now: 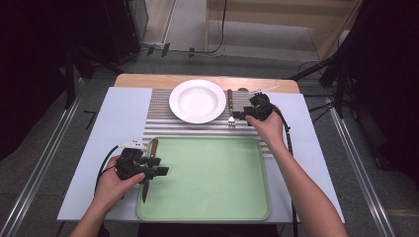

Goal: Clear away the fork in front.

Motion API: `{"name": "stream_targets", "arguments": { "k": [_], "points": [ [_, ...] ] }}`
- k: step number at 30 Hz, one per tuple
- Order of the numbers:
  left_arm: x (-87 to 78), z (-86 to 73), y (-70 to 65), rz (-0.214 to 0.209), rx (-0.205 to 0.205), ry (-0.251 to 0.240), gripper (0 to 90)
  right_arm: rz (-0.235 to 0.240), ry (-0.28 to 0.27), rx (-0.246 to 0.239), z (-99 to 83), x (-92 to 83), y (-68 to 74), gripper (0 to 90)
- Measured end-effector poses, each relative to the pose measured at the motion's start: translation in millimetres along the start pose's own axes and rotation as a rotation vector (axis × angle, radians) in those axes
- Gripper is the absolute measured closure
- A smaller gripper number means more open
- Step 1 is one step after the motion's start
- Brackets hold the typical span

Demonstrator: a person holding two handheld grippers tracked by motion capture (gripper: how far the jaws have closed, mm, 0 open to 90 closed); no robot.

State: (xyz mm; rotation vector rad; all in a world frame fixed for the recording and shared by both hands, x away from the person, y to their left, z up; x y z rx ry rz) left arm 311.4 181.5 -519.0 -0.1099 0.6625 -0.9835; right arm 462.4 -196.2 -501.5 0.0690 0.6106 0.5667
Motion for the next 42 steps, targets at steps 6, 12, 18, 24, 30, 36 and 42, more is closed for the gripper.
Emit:
{"name": "stream_targets", "arguments": {
  "k": [6, 12, 18, 24, 30, 36, 42],
  "points": [
    [-0.3, -0.2, 0.3, -0.001, -0.001, 0.003, 37.1, -0.035, 0.003, 0.023, 7.3, 13.9, -8.1, 36.0],
    [0.3, -0.5, 0.5, -0.006, -0.002, 0.004, 37.1, -0.079, 0.020, 0.018, 10.7, 28.6, -18.4, 36.4],
    [-0.2, -0.7, 1.0, -0.006, -0.007, 0.006, 37.1, -0.109, 0.019, 0.004, 12.7, 42.0, -23.4, 37.1],
    [1.1, -1.4, 0.6, -0.011, -0.005, 0.011, 37.1, -0.110, 0.027, 0.005, 14.4, 51.2, -24.2, 38.9],
    [1.0, -1.4, 1.7, -0.011, -0.019, 0.008, 37.1, -0.119, 0.036, 0.004, 15.0, 59.5, -22.2, 40.0],
    [1.1, -1.7, 1.2, -0.013, -0.014, 0.011, 37.0, -0.163, 0.043, -0.020, 14.5, 69.5, -15.4, 43.5],
    [1.1, -2.0, 1.8, -0.013, -0.014, 0.012, 37.0, -0.170, 0.026, -0.020, 9.8, 75.4, -12.3, 50.1]
  ]
}}
Point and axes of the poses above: each handheld gripper's, and its own axes: x roughly forward along the jaws, z roughly out of its top, y roughly to its left, the point moved 4 cm from there along x, roughly forward along the jaws, and after that the axes turned 15 degrees about -y, right-handed, at the moved point
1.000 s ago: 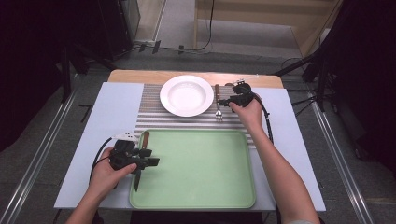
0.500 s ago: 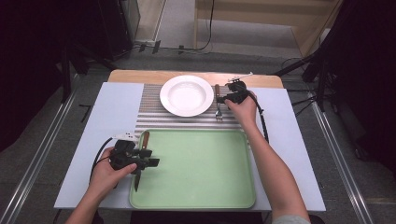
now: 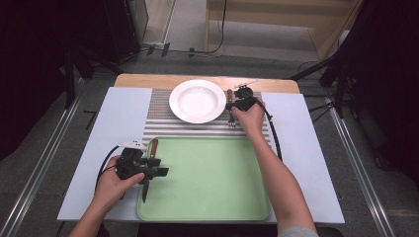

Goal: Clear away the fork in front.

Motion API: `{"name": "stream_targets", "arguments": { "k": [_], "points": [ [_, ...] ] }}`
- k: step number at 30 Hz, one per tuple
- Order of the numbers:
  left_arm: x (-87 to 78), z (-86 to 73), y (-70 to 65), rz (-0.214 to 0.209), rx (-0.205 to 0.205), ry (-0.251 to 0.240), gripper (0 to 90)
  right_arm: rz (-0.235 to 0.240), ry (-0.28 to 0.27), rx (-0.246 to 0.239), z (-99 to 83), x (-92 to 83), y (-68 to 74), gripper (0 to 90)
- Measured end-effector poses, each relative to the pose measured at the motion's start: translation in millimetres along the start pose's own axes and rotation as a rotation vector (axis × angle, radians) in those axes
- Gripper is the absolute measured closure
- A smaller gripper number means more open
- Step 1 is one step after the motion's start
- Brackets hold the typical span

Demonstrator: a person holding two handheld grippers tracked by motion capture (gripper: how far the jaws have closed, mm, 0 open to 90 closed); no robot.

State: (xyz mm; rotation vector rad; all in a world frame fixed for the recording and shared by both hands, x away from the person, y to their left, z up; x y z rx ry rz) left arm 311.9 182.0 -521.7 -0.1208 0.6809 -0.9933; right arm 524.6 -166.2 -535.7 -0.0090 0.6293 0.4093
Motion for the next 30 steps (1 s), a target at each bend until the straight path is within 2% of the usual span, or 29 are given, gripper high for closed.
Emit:
{"name": "stream_targets", "arguments": {
  "k": [4, 10, 17, 18, 19, 21, 30],
  "points": [
    [0.0, 0.0, 0.3, 0.001, 0.000, 0.001, 37.1, -0.016, -0.037, 0.007, -0.7, 1.8, 4.7, 59.4],
    [-0.1, -0.2, 0.9, 0.003, 0.001, 0.003, 37.1, -0.054, -0.058, 0.016, -5.4, 4.9, 8.6, 69.2],
    [-0.2, -0.4, 1.6, 0.008, 0.002, 0.007, 37.1, -0.101, -0.093, 0.005, -10.5, 5.0, 13.3, 70.2],
    [-0.3, -0.3, 1.5, 0.007, 0.001, 0.006, 37.1, -0.103, -0.104, 0.013, -11.7, 5.0, 13.2, 70.6],
    [-0.3, -0.3, 1.4, 0.008, 0.000, 0.004, 37.1, -0.102, -0.121, 0.051, -12.9, 5.0, 12.4, 70.9],
    [-0.1, -0.5, 1.4, 0.008, 0.001, 0.007, 37.1, -0.097, -0.131, 0.078, -14.4, 4.7, 10.9, 71.4],
    [-0.1, -0.2, 2.1, 0.008, -0.004, 0.007, 37.1, -0.132, -0.145, 0.059, -15.6, 4.7, 13.5, 75.3]
  ]
}}
Point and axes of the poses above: each handheld gripper's, and its own axes: x roughly forward along the jaws, z roughly out of its top, y roughly to its left, the point moved 4 cm from there along x, roughly forward along the jaws, and after that the axes turned 15 degrees about -y, right-handed, at the moved point
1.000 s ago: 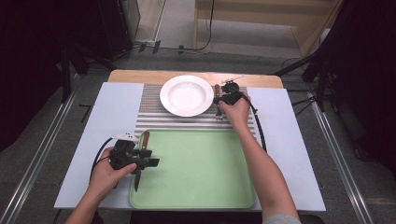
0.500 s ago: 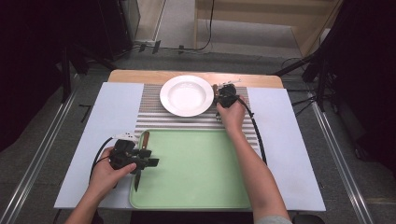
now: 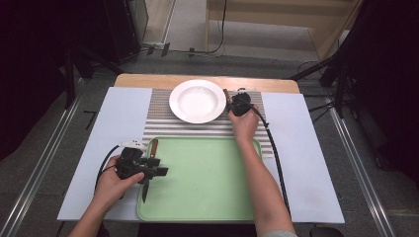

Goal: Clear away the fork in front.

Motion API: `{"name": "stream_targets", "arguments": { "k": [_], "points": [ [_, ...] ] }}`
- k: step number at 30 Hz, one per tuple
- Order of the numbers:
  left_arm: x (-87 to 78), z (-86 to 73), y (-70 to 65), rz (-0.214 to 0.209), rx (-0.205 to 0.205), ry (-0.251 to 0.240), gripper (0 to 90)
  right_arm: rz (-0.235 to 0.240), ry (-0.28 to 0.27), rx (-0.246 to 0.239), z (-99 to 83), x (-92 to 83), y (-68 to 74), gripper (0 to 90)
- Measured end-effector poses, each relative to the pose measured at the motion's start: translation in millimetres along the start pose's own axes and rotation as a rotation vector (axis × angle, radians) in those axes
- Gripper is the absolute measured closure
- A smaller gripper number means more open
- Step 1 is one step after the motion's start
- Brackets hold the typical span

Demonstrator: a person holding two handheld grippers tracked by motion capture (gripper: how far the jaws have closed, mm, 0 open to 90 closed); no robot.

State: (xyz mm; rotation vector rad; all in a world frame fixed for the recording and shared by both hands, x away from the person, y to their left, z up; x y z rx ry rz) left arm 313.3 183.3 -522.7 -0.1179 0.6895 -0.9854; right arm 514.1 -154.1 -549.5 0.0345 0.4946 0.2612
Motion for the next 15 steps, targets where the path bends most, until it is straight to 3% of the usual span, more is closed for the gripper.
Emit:
{"name": "stream_targets", "arguments": {
  "k": [8, 15],
  "points": [
    [-0.8, 0.0, 1.4, 0.005, -0.005, -0.002, 37.1, 0.013, -0.001, -0.042, 0.8, -0.4, -0.2, 76.2],
    [-1.3, 0.2, 2.9, 0.005, -0.014, -0.006, 37.1, 0.043, 0.024, -0.003, 4.5, -2.5, -6.9, 76.5]
  ]
}}
Point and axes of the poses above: each handheld gripper's, and its own axes: x roughly forward along the jaws, z roughly out of its top, y roughly to its left, the point moved 4 cm from there along x, roughly forward along the jaws, and after that the axes turned 15 degrees about -y, right-handed, at the moved point
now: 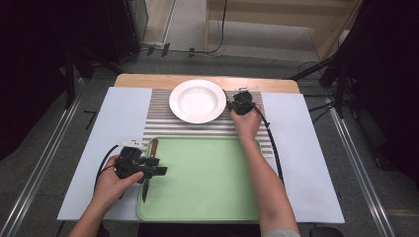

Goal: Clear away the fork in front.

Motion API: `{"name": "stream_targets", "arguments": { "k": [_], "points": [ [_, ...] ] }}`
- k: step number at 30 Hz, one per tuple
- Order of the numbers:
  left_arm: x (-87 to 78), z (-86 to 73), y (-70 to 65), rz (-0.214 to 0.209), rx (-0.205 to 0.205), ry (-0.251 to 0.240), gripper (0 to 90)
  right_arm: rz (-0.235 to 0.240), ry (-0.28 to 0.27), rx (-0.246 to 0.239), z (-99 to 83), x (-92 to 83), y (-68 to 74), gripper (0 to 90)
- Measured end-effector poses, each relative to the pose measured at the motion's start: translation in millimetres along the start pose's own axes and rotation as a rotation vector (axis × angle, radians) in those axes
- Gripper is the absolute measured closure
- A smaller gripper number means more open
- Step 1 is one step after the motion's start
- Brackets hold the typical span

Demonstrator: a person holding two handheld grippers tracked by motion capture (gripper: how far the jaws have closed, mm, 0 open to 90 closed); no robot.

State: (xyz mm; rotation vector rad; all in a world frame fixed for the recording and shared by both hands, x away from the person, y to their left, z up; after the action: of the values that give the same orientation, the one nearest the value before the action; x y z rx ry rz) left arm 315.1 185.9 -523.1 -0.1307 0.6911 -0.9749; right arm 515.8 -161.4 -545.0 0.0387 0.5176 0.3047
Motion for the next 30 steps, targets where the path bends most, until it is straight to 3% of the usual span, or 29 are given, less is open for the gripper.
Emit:
{"name": "stream_targets", "arguments": {
  "k": [11, 30],
  "points": [
    [0.3, 0.7, 0.0, 0.001, -0.004, -0.008, 37.1, 0.039, 0.020, 0.063, 4.2, -13.0, -14.1, 76.5],
    [-0.4, 3.1, -0.4, -0.001, -0.014, -0.030, 37.1, 0.117, -0.006, 0.071, 25.3, -44.4, -15.3, 76.6]
  ]
}}
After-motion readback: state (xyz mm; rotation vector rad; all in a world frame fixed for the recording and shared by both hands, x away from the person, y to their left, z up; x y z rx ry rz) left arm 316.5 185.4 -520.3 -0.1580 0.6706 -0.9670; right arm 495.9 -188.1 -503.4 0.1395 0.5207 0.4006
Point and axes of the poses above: each handheld gripper's, and its own axes: x roughly forward along the jaws, z roughly out of its top, y roughly to its left, the point moved 4 cm from there along x, roughly forward along the jaws, and after that the axes turned 15 degrees about -y, right-handed, at the moved point
